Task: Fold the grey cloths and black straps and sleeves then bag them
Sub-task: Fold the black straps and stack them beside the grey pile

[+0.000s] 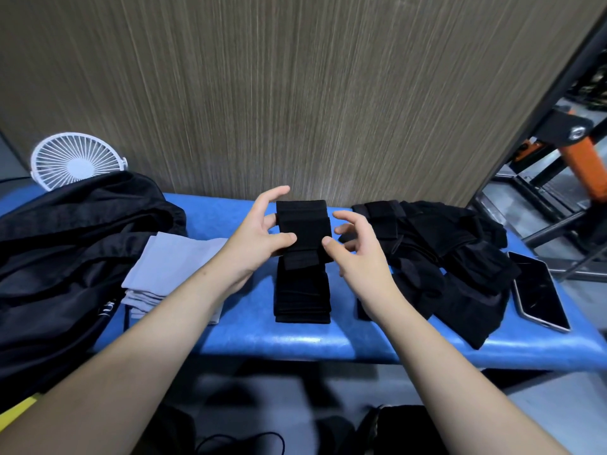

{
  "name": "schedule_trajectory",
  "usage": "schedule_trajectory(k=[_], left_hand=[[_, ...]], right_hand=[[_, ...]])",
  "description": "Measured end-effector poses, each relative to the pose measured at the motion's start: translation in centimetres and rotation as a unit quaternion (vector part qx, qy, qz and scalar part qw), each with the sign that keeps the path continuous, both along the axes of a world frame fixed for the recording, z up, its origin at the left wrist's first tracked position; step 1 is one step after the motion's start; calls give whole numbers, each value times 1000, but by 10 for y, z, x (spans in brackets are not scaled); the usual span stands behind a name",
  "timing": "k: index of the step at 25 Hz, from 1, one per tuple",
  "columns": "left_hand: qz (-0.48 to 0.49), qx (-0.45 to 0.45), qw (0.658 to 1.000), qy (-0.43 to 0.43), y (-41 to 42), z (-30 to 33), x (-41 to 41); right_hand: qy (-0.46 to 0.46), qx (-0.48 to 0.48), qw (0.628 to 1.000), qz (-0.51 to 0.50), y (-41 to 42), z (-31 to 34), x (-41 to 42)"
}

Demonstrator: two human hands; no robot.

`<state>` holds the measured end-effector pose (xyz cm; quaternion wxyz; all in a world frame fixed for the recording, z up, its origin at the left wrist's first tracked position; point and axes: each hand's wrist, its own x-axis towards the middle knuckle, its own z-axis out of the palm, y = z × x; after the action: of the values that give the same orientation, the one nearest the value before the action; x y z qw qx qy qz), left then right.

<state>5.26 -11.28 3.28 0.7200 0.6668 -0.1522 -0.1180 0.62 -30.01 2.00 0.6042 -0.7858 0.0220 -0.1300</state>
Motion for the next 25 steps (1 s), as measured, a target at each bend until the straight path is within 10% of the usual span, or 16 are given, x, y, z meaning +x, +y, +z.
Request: schedule_trajectory(k=[12,25], left_hand=[[-13,141,990,-2,13,-12,-6],[43,386,918,-79,0,-30,-21]], right_hand=[[78,60,993,66,-11,-4,-1],[152,-246,954,79,-9,-24,-5]])
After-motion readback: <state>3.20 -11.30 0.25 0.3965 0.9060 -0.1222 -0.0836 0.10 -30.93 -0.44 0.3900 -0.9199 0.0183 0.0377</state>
